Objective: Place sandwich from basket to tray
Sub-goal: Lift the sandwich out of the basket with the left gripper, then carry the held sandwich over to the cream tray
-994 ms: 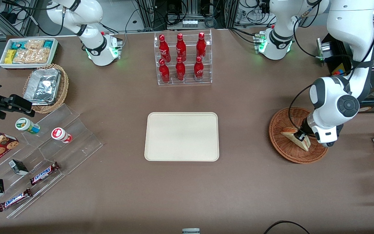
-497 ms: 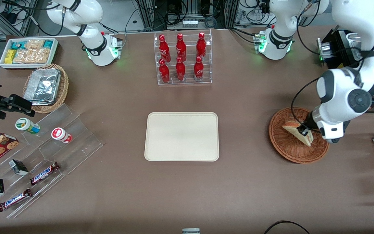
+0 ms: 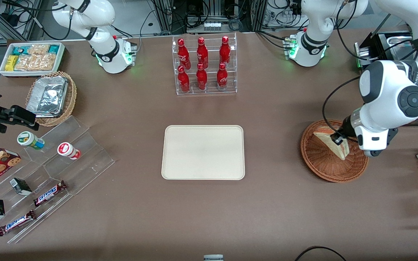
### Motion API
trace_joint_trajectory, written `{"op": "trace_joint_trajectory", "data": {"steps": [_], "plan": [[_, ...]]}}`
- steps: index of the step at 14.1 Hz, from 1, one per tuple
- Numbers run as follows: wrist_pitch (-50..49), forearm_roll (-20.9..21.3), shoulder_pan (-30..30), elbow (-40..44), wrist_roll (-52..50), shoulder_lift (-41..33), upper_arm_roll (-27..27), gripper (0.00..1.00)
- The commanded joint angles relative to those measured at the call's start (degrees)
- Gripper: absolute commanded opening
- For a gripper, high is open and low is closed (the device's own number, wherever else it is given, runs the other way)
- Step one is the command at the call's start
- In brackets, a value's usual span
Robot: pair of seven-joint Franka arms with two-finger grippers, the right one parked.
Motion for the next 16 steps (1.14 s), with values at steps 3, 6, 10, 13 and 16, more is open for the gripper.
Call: {"op": "trace_joint_trajectory", "data": {"steps": [3,6,10,13,16], "plan": [[-3.57,-0.21,-7.94,7.85,0.67,1.25,0.4,0.21],[-3.13,-0.3,-13.56,10.93,0.5,3.79,0.4,0.21],[-1.73,-0.13,-19.36,15.32,0.41,9.23,0.4,0.21],[1.95,-0.13,-23.15,18.23,-0.2,14.33,0.4,0.21],[6.18,0.05,-27.37,18.67,0.14,17.85,0.49,0.21]]}}
